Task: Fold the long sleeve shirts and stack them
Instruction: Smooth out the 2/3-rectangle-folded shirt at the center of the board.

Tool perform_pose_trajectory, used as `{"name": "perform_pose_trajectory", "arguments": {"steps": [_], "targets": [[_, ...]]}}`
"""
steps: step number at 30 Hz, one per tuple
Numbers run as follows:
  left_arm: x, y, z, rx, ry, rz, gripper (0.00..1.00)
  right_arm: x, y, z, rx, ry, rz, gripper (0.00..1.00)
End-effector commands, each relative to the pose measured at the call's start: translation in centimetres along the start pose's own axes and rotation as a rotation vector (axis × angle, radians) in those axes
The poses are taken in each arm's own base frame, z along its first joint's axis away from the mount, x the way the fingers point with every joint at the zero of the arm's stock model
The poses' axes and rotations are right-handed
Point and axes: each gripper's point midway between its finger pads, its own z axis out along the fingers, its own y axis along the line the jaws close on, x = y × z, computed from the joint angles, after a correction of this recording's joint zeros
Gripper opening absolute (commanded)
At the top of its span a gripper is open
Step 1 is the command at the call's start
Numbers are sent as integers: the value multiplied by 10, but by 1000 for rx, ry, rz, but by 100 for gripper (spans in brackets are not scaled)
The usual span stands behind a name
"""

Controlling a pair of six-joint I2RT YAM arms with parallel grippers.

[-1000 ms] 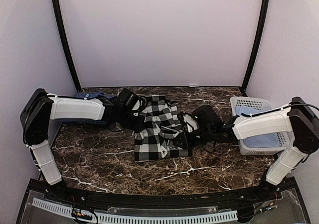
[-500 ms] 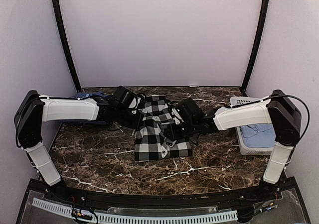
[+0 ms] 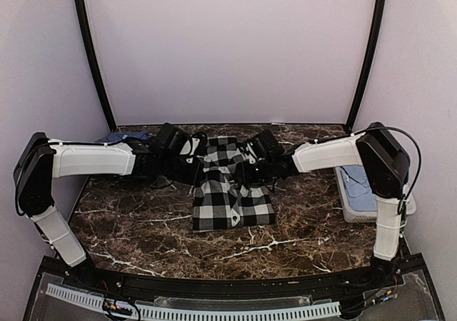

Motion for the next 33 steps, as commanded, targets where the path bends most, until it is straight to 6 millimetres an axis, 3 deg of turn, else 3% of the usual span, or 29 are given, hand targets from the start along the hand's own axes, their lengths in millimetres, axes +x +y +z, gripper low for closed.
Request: {"name": "perform_pose_trajectory", "arguments": {"steps": [1, 5, 8, 15, 20, 24, 29, 33], "targets": [[-5, -6, -17, 34, -34, 15, 0, -43, 13, -10, -49, -99, -5, 65], [-2, -5, -20, 31, -35, 14, 0, -60, 18, -35, -49, -149, -20, 72], [-2, -4, -23, 24, -41, 11, 0, -58, 17, -53, -47, -153, -26, 72], [-4, -3, -23, 14, -44, 11, 1, -7, 25, -73, -22, -70, -117, 72], [-8, -5, -23, 20, -48, 10, 0, 31, 29, -64, 6, 26, -205, 72], [-9, -5, -23, 17, -41, 11, 0, 46, 28, -52, 54, 72, -256, 72], [-8, -6, -22, 20, -37, 12, 1, 34, 8, -39, 224, 61, -246, 72], [-7, -6, -22, 23, -33, 13, 1, 24, 3, -27, 288, 58, -229, 73]]}}
